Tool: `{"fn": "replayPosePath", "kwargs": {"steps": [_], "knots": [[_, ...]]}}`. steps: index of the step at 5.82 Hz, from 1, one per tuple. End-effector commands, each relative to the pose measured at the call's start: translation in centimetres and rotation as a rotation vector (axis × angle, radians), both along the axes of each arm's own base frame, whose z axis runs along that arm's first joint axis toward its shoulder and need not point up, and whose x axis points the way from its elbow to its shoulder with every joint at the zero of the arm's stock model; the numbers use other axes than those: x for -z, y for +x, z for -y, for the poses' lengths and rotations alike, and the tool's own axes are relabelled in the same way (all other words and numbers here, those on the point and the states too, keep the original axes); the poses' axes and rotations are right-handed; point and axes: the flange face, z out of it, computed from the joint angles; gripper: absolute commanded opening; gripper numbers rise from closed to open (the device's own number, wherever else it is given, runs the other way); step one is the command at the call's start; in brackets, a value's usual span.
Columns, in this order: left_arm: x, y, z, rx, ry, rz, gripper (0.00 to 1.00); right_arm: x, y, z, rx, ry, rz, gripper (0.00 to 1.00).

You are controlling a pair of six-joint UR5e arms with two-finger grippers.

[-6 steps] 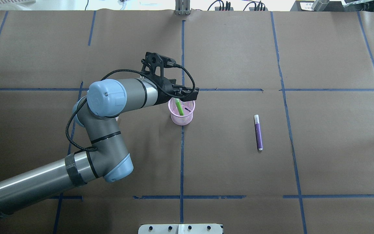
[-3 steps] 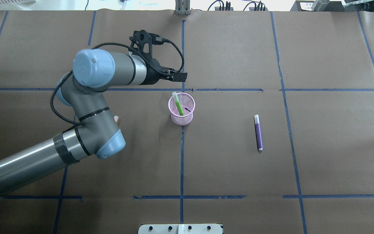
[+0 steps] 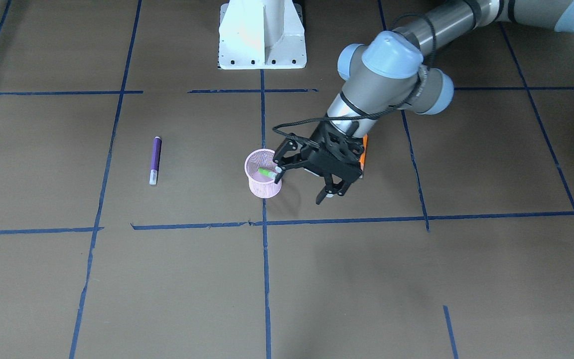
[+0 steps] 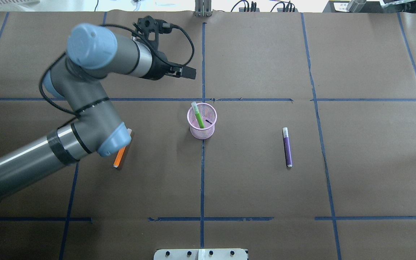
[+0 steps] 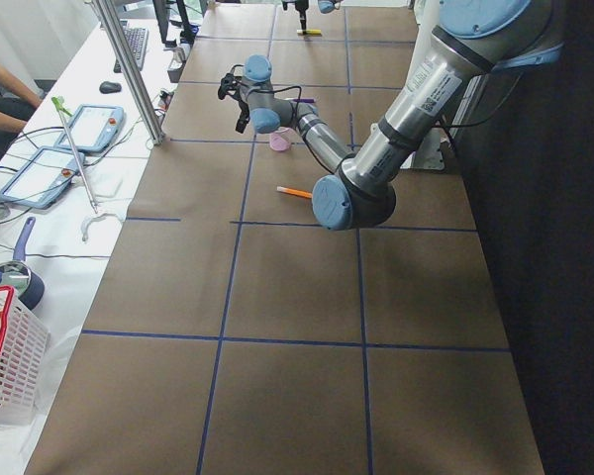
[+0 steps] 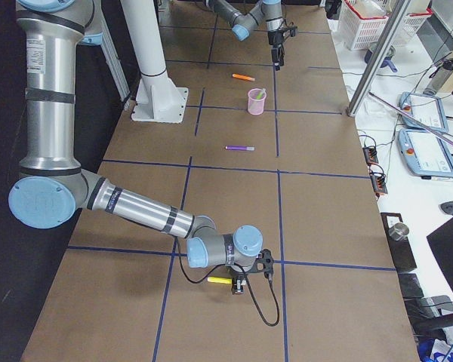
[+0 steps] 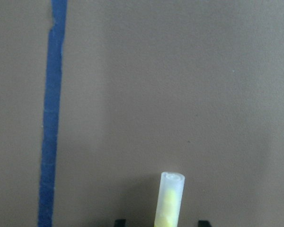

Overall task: Collect pens into pen holder
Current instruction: 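Move the left gripper back toward the orange marker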

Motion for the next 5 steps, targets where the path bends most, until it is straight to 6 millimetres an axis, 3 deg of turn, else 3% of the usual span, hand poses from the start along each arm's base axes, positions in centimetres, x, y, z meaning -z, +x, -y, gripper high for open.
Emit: {"fn": "replayPosePath", "kwargs": {"steps": [1,3,4,5], "knots": [[-1.1,-1.8,1.0,-0.047,-0.081,0.020,1.00,0.0,0.0,0.0,-0.001,-0.001,0.002,0.11],[-2.7,-3.1,1.6,-0.084,-0.146,0.036,1.00,0.2,0.0,0.1,-0.016,-0.009,0.000,0.00],[-3.5,-3.9,2.0,-0.106,-0.188,0.047,1.00,1.7,-0.2,0.9,-0.015,0.025,0.005,0.00],[-5.7,-3.9,1.9,-0.112,-0.229,0.086,1.00,5.2,-0.6,2.9,-0.015,0.096,0.023,0.00]]}}
